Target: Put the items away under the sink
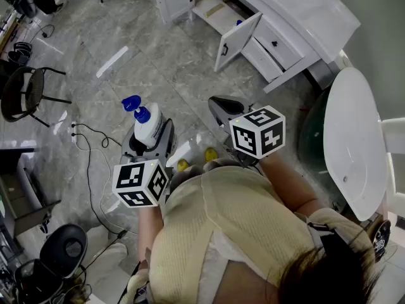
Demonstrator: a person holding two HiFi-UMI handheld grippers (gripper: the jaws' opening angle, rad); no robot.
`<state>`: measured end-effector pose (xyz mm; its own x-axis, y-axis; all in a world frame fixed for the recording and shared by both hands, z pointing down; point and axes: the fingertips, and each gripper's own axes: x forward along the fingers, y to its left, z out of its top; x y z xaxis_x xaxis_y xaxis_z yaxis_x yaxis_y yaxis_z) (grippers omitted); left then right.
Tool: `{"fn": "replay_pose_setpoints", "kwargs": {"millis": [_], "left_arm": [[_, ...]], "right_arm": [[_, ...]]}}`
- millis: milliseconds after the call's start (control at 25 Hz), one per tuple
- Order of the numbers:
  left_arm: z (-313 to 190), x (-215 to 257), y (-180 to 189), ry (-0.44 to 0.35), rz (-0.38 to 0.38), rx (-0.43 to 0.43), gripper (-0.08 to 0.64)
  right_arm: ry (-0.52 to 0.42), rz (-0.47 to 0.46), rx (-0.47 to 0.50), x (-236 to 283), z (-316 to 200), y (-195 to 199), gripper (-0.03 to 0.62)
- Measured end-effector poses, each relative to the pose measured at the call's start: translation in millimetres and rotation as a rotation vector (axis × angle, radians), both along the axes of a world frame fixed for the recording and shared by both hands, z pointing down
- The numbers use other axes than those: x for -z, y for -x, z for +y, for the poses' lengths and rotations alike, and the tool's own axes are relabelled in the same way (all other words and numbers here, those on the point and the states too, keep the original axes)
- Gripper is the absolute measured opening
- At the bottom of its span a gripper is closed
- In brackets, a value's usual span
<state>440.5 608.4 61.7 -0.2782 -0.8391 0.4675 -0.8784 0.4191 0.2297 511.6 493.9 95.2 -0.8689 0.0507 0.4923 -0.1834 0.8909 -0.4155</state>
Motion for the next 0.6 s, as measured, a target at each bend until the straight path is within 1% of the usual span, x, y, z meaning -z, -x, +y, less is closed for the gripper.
{"fn": "replay_pose_setpoints", "kwargs": {"millis": [120, 240, 400, 600], "left_arm": [[-12, -1, -3, 0.003, -0.006, -0.003, 0.305], [-22, -4, 0, 0.008, -0.009, -0.003, 0.305], [-28, -6, 12, 0.014, -0.005, 0.003, 0.305], [-35, -10, 34, 0.014, 0.003, -0.004, 0.305]], "right_arm": [[-0.004, 0.006, 0.015, -3, -10, 1, 0.025], [0.016, 0.006, 0.008, -8, -19, 4, 0.025], [0.041, 0.009, -0.006, -12, -28, 14, 0.026], [0.04, 0.018, -0.008, -12, -33, 33, 0.026]]}}
